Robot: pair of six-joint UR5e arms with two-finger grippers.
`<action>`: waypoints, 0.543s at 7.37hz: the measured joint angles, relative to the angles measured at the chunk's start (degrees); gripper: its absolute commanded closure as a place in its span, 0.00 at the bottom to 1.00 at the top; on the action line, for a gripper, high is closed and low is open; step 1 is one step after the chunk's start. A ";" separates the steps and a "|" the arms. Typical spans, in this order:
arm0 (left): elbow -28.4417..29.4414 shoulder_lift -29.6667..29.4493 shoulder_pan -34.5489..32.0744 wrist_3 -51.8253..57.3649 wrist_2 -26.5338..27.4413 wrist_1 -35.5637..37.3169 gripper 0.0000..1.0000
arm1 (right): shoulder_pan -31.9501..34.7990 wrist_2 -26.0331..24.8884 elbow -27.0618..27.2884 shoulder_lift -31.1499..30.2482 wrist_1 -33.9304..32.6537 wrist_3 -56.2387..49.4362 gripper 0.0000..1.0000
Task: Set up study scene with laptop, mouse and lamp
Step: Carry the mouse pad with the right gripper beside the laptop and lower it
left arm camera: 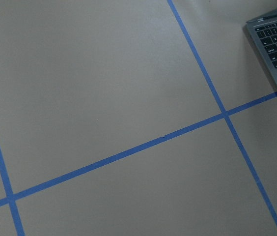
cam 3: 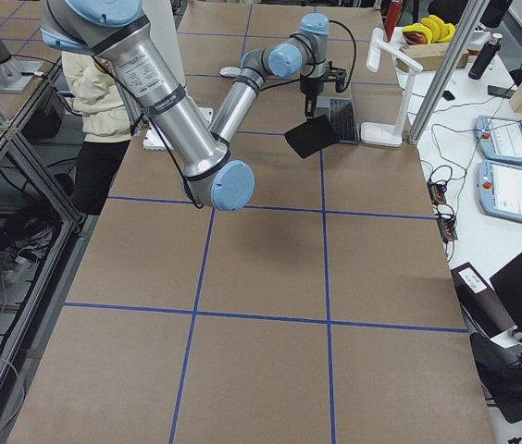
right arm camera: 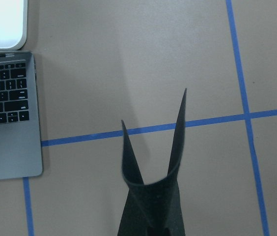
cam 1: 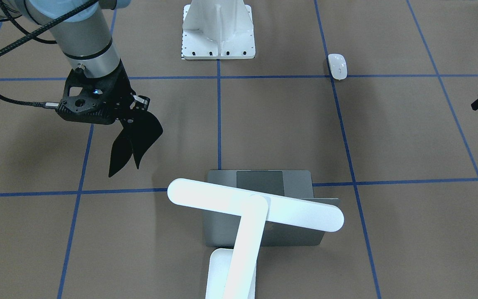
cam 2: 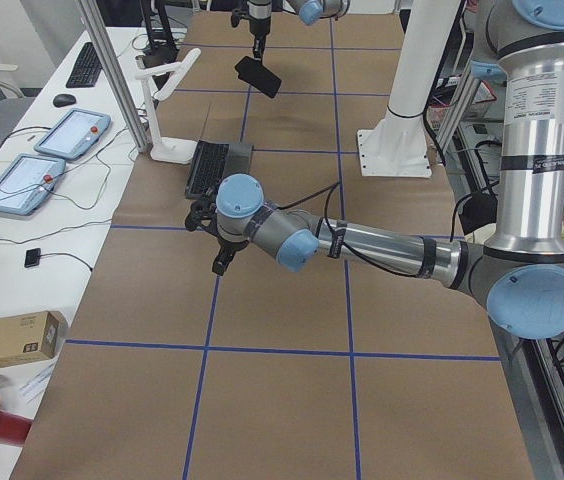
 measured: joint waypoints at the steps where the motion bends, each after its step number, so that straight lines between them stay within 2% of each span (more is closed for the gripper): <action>1: 0.15 0.32 -0.21 0.53 0.00 0.02 0.01 | -0.62 -0.50 -1.02 1.34 -0.01 0.94 0.89; 2: 0.18 0.94 -0.43 0.90 0.00 0.01 0.01 | -1.21 -1.16 -1.71 2.13 0.03 1.50 0.01; 4: 0.15 1.58 -0.68 1.19 0.00 -0.03 0.01 | -2.37 -3.68 -2.09 2.48 0.30 1.93 0.00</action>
